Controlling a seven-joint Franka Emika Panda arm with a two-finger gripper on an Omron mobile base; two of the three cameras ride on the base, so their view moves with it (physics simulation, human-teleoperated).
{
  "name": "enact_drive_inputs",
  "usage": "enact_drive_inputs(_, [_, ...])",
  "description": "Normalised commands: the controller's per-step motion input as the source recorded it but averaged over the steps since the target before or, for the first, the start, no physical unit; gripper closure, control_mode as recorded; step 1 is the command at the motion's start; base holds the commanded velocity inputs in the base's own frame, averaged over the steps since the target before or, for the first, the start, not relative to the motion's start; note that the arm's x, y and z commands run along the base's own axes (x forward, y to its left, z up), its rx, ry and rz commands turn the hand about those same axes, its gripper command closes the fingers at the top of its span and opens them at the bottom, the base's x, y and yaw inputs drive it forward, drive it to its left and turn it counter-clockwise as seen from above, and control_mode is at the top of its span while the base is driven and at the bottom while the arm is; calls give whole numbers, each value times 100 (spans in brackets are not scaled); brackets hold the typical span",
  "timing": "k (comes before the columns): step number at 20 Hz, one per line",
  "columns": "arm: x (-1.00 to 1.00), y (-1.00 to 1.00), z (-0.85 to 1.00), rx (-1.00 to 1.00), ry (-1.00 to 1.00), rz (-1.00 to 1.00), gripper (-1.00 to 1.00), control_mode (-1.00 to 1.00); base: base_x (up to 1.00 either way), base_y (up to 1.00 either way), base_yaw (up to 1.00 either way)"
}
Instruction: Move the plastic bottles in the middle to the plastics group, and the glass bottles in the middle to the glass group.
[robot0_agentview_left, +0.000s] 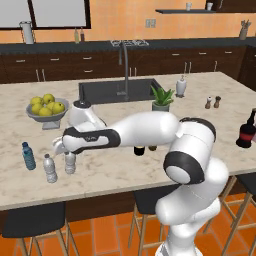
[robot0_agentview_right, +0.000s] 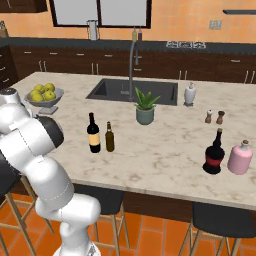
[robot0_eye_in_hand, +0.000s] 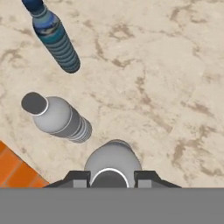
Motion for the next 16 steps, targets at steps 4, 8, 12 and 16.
enact_drive_inputs(4, [0, 13, -45, 0, 0, 1, 100, -100, 0, 0, 0])
enact_drive_inputs(8, [0, 6, -8, 0, 0, 0, 100, -100, 0, 0, 0])
enact_drive_inputs(12, [0, 0, 0, 0, 0, 0, -100, -100, 0, 0, 0])
enact_drive_inputs(16, [0, 0, 0, 0, 0, 0, -100, -100, 0, 0, 0])
